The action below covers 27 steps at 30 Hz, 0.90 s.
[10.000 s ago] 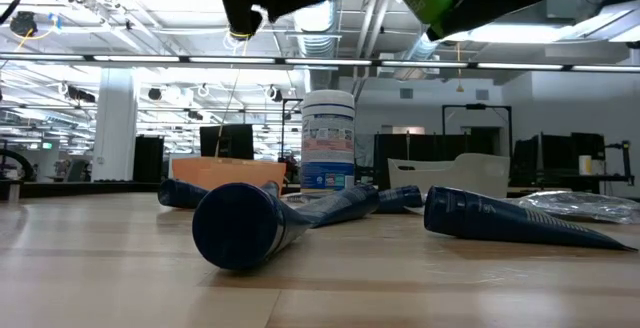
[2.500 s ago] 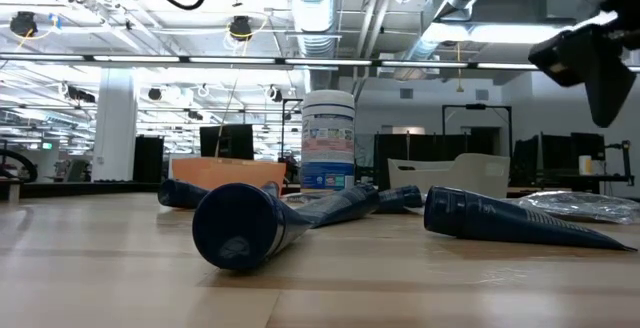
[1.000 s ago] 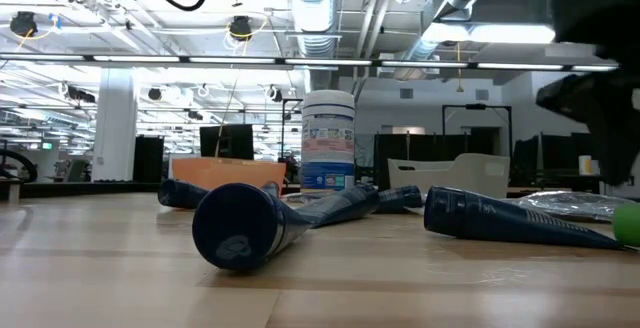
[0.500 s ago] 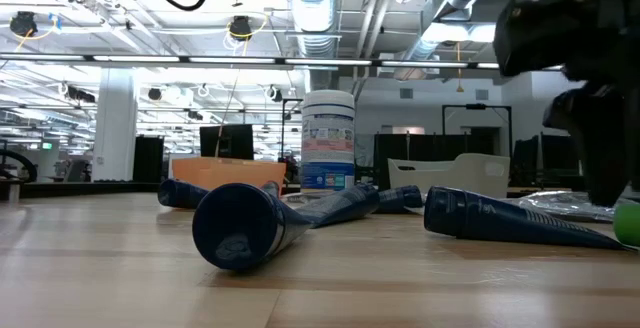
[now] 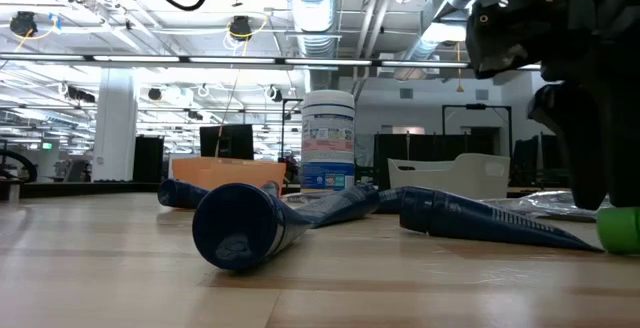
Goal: Pick & Place Travel size toiletries
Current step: Put the shampoo into the white bin
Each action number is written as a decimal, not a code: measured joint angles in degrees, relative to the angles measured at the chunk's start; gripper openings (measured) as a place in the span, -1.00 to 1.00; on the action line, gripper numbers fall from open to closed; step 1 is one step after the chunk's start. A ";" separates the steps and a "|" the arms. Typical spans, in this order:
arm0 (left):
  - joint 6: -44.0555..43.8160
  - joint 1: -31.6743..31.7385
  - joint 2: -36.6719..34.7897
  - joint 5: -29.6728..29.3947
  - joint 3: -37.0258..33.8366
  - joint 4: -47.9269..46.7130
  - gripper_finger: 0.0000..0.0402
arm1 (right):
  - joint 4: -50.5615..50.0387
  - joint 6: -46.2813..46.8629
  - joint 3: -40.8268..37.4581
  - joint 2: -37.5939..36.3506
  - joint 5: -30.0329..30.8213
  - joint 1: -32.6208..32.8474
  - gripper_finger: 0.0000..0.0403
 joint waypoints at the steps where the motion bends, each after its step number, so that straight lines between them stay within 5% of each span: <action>1: 0.00 0.00 0.00 0.00 0.00 0.02 0.46 | -0.16 0.08 -0.12 -0.34 0.09 0.00 0.17; 11: -0.01 0.00 -0.01 0.14 0.00 0.00 0.46 | -0.16 7.91 -0.16 -4.31 1.64 -0.41 0.17; 27: -0.22 -0.02 0.00 0.20 0.00 0.02 0.46 | 2.64 10.38 0.32 3.17 -0.09 0.04 0.17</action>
